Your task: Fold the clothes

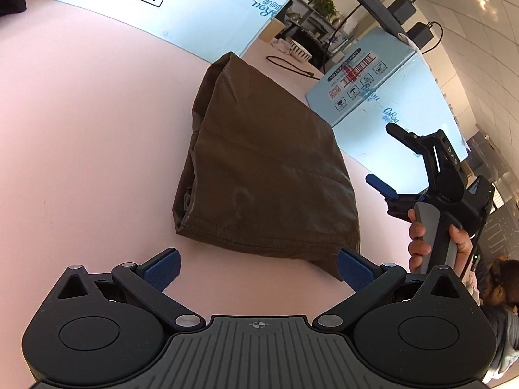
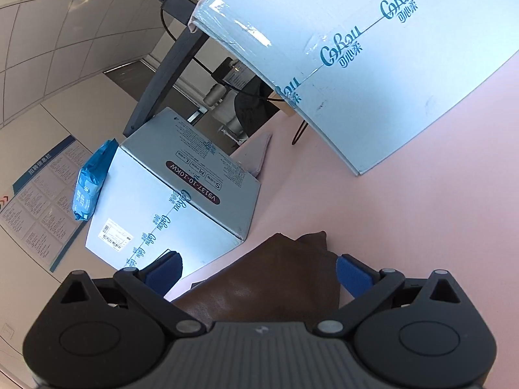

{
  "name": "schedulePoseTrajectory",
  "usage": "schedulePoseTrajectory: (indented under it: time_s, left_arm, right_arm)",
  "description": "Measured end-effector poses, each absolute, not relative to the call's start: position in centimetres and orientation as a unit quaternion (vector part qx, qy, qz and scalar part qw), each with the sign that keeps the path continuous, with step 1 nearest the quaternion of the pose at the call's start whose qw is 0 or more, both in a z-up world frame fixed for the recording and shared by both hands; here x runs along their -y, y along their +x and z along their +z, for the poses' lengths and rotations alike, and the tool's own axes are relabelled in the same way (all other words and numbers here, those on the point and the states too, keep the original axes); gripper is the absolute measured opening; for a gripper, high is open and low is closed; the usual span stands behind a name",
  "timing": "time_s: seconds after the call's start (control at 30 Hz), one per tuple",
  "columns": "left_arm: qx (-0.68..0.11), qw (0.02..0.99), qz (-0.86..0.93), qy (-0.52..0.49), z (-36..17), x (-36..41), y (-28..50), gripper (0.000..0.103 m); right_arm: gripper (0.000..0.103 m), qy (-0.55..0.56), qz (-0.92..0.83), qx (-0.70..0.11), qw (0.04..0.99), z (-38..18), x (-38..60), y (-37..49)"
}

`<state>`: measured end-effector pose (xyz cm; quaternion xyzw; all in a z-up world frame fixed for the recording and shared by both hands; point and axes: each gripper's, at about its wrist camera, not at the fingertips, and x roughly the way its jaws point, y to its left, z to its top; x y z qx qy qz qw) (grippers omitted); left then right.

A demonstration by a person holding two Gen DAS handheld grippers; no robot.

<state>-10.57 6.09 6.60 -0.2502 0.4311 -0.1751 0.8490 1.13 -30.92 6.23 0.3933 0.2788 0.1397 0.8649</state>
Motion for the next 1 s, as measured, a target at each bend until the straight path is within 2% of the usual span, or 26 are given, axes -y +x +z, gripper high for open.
schedulePoseTrajectory:
  time_s: [0.17,0.3,0.53,1.0]
  left_arm:
    - [-0.457,0.806,-0.248,-0.281,5.9,-5.7,-10.8,0.103]
    - [-0.473,0.808,-0.22,-0.273,5.0,-4.3,-9.9,0.103]
    - [-0.462,0.795,-0.187,-0.344,3.8,-4.9,-7.5,0.103]
    - [-0.411,0.817,-0.173,-0.366,2.6,-4.0,-2.6,0.103]
  right_arm:
    - [0.103,0.4,0.121,-0.339,0.843,4.6,30.7,2.2]
    - [0.103,0.416,0.134,-0.366,0.821,3.6,30.2,2.4]
    - [0.103,0.421,0.114,-0.36,0.825,3.6,30.5,1.9]
    - [0.103,0.448,0.12,-0.377,0.802,2.1,30.1,2.6]
